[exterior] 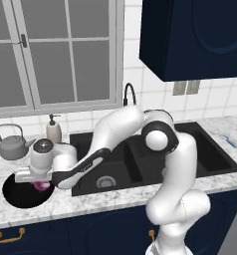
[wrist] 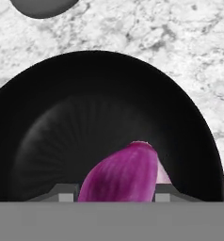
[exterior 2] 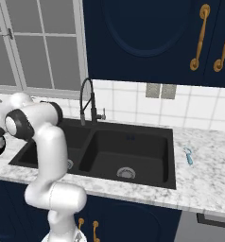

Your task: Pick the onion from the sink and place it in the bowl. Then pick the bowl and place it in the microwave. Then close the microwave door and press the start button.

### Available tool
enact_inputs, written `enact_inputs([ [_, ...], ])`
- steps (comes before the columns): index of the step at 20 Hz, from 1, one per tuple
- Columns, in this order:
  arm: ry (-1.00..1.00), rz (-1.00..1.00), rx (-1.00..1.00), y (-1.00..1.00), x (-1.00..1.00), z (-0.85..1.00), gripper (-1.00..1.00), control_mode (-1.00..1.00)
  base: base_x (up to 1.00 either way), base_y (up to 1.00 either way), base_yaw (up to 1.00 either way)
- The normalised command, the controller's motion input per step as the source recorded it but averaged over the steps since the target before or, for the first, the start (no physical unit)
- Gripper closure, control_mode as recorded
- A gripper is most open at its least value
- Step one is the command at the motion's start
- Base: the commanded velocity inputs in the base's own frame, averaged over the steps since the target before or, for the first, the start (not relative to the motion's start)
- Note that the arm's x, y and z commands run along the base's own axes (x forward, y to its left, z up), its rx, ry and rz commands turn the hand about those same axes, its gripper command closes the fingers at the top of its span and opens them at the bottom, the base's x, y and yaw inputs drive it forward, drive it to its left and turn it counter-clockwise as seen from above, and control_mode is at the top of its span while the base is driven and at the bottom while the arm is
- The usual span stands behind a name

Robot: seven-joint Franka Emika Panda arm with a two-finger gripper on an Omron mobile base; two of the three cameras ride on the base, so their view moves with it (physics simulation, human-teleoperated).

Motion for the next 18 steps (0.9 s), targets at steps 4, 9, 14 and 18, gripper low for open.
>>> enact_inputs([
  [4,0.07,-0.14,-0.05,0.31,0.02,-0.02,-1.00,-1.00,0.00,0.00,0.00],
  [9,0.00,-0.04,0.01,-0.25,-0.02,-0.02,-1.00,-1.00,0.00,0.00,0.00],
  [14,-0.05,-0.02,0.18,-0.85,-0.17,0.05,-1.00,-1.00,0.00,0.00,0.00],
  [18,0.00,0.00,0.32,-0.96,-0.02,0.51,-1.00,-1.00,0.00,0.00,0.00],
])
